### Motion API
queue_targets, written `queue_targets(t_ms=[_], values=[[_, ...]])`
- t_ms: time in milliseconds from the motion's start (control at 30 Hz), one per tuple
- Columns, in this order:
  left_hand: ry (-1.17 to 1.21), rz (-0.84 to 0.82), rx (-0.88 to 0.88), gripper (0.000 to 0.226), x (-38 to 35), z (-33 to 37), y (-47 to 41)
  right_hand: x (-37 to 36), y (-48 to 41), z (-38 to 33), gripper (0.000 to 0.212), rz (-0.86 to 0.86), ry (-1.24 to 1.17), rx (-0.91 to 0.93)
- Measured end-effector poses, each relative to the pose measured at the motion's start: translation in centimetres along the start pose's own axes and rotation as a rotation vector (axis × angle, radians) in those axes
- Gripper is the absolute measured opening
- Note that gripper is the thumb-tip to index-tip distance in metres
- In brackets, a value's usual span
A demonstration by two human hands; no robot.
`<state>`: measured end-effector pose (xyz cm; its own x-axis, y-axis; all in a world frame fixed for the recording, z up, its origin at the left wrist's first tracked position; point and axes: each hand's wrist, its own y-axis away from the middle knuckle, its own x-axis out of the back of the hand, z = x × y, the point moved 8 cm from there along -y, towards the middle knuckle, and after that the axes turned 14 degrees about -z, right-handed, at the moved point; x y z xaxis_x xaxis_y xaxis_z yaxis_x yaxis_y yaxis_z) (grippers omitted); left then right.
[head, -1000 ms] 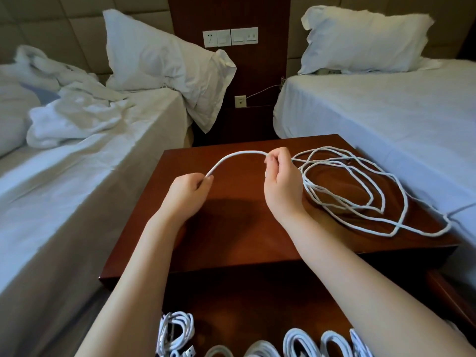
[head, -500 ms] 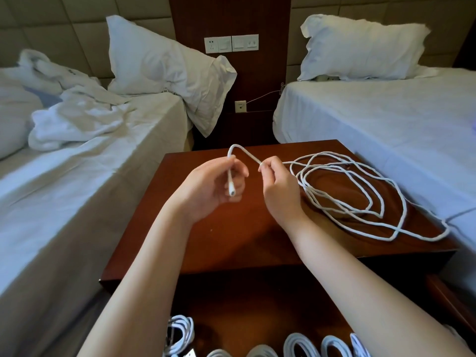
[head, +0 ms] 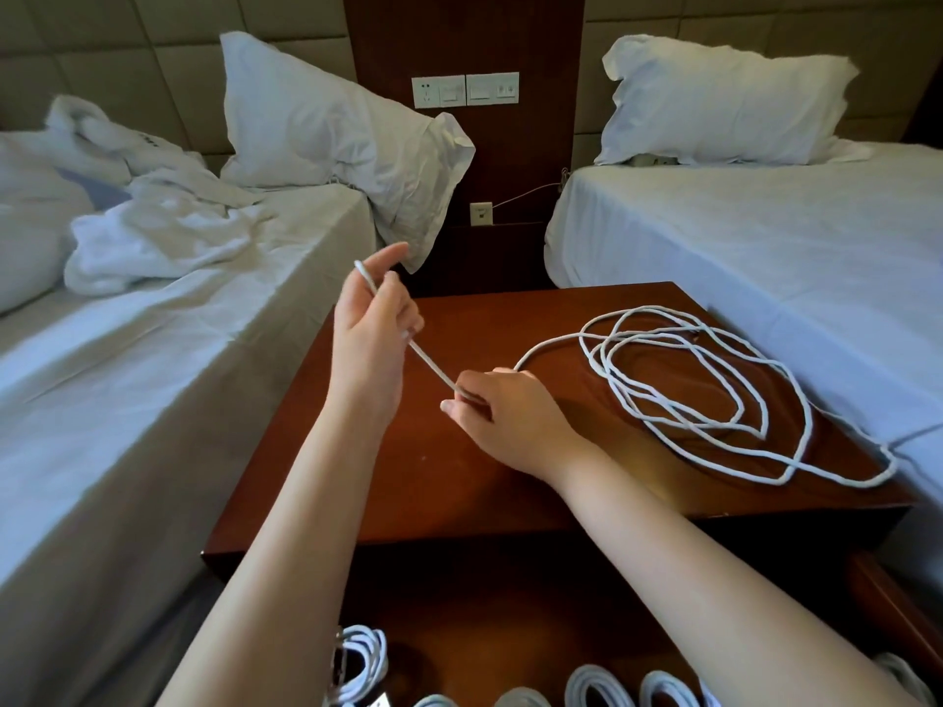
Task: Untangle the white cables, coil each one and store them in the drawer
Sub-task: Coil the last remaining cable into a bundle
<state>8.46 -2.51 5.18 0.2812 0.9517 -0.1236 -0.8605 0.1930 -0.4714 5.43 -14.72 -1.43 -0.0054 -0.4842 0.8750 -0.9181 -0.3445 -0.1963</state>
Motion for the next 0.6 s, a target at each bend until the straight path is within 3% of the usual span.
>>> queue_targets(t_ms=[167, 267, 333, 467, 600], values=[[-0.474, 0.115, -0.1, 0.035, 1.7, 0.1, 0.5, 0.1, 0.0, 0.1, 0.022, 0.011, 0.12, -0.051], [-0.847, 0.072, -0.197, 0.027, 1.1, -0.5, 0.7, 1.0, 0.4, 0.5, 0.019, 0.135, 0.162, -0.056], [-0.993, 0.061, -0.171, 0.027, 1.3, -1.6, 0.8, 1.7, 0.7, 1.5, 0.016, 0.229, 0.13, -0.084], [-1.146, 0.0, -0.107, 0.022, 0.7, -2.7, 1.0, 3.3, 1.5, 2.6, 0.012, 0.458, 0.092, -0.088], [-1.152, -0.063, 0.073, 0.023, 0.2, -3.6, 0.6, 4.7, 2.3, 2.4, 0.014, 0.635, 0.034, -0.028]])
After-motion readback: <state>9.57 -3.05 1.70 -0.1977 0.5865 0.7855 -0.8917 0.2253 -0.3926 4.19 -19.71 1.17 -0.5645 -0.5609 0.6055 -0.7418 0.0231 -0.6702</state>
